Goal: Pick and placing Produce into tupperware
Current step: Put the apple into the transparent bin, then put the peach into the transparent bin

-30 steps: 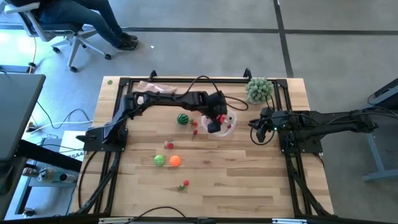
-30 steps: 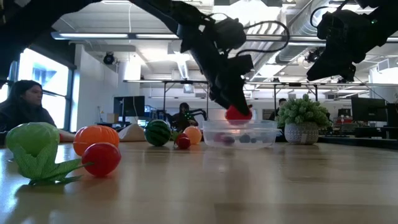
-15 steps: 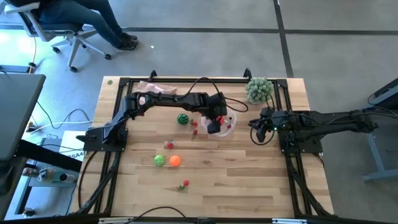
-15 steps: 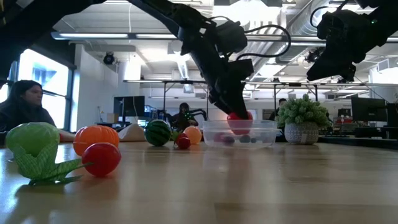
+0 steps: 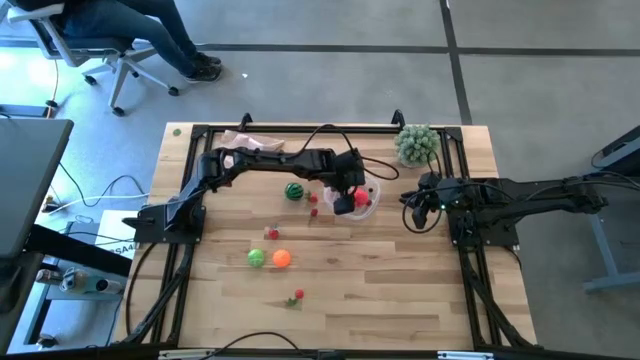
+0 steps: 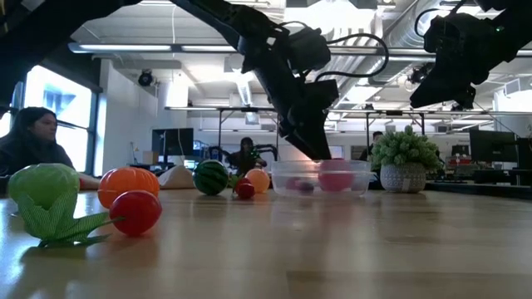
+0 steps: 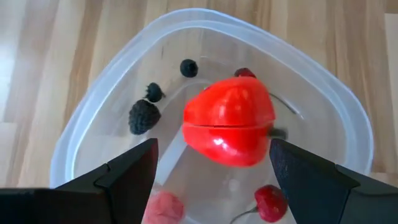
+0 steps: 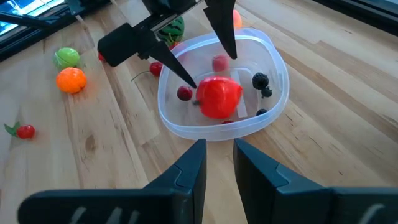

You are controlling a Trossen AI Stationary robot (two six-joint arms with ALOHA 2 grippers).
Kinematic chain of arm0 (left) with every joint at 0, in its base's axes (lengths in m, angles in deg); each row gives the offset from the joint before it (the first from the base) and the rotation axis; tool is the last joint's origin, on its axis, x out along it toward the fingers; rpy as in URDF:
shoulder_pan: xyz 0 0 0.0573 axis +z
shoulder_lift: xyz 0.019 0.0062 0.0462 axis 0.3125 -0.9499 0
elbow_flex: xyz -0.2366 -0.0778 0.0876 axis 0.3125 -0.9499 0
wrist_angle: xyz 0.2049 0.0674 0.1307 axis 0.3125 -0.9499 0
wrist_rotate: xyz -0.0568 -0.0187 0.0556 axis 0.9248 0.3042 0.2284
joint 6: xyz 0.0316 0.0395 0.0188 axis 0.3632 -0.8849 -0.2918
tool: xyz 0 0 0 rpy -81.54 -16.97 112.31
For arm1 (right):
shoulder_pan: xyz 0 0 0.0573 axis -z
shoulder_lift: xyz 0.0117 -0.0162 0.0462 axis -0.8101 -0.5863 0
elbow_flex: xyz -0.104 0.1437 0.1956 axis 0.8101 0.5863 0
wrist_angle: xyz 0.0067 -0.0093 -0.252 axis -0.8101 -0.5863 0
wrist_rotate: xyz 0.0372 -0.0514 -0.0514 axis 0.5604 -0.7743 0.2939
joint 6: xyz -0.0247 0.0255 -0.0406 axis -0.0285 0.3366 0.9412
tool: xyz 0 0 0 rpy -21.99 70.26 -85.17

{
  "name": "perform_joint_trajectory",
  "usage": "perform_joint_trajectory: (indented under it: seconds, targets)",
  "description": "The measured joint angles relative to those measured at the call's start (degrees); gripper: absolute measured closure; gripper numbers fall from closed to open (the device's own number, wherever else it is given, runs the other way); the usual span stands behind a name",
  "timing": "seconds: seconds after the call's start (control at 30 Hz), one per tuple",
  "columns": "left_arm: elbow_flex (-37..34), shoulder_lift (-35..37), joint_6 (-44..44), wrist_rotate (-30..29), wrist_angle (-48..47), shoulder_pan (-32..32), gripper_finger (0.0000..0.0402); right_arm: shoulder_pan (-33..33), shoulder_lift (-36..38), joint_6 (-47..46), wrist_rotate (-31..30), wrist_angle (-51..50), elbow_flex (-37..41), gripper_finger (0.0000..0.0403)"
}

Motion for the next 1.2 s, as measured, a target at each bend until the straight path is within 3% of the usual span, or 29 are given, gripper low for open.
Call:
perform_joint_trajectory:
  seconds: [0.4, 0.57, 0.7, 0.77, 0.93, 1.1, 1.2]
  targets:
    - [0.0, 8.1, 4.3, -0.5, -11.7, 0.1, 0.0103, 0.0, 0.0, 0.0, 0.0, 0.1, 0.0, 0.0331]
    - [0.0, 12.0, 11.1, -8.3, -15.9, 2.5, 0.0103, 0.0, 0.0, 0.0, 0.0, 0.2, 0.0, 0.0331]
    - [0.0, 12.2, 26.6, -15.6, -18.9, 8.2, 0.0103, 0.0, 0.0, -1.3, 0.0, 0.2, 0.0, 0.0331]
    - [0.0, 12.2, 34.8, -14.2, -20.6, 11.4, 0.0103, 0.0, 0.0, -2.4, 0.0, 0.2, 0.0, 0.0331]
    - [0.0, 10.9, 47.3, -4.0, -20.5, 16.5, 0.0103, 0.0, 0.0, -3.5, 0.0, 0.0, 0.0, 0.0331]
    - [0.0, 10.4, 50.6, 4.5, -21.5, 18.7, 0.0103, 0.0, 0.0, -3.3, 0.1, 0.0, 0.0, 0.0331]
    - [0.0, 10.2, 51.6, 4.1, -23.5, 18.7, 0.0103, 0.0, 0.0, -3.1, 0.1, 0.0, 0.0, 0.0331]
